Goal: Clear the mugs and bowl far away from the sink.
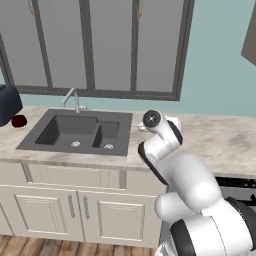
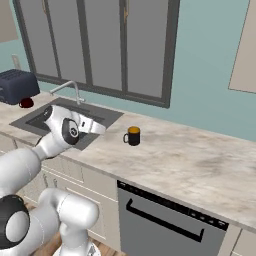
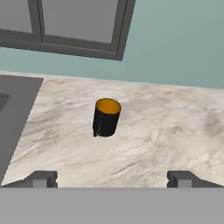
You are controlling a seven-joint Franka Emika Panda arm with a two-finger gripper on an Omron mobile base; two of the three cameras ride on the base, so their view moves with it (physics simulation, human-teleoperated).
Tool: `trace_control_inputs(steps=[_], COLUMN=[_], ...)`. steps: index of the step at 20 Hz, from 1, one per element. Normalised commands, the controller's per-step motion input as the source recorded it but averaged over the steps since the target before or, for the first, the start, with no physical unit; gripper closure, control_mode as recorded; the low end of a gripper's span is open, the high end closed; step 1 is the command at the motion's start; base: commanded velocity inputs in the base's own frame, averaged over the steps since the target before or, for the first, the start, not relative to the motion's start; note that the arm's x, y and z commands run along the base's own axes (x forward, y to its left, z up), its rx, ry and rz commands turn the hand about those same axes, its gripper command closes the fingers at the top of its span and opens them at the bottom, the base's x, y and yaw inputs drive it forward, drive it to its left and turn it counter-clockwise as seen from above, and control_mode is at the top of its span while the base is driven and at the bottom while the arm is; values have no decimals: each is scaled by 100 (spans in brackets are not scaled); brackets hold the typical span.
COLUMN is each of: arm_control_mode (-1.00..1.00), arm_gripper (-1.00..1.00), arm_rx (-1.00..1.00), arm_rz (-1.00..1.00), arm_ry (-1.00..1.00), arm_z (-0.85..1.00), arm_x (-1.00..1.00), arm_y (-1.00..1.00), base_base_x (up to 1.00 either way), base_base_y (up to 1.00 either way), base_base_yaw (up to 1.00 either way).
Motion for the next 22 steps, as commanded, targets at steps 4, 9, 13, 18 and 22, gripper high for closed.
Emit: trace_control_inputs(steps=[4,9,13,18,22], arm_control_mode=[-100,-100,-100,-100,-100], arm_gripper=[-100,-100,-100,-100,-100], arm_rx=[-1,7,17,6,0], arm_rz=[1,0,0,-2,0], arm_ry=[10,2,0,0,1], arm_z=[-12,-52,-36,-3,0], arm_x=[7,0,0,0,9], arm_y=[0,-26,-42,-28,0], base_base_x=[0,0,0,0,0], base_base_y=[0,0,0,0,0], base_base_yaw=[0,0,0,0,0])
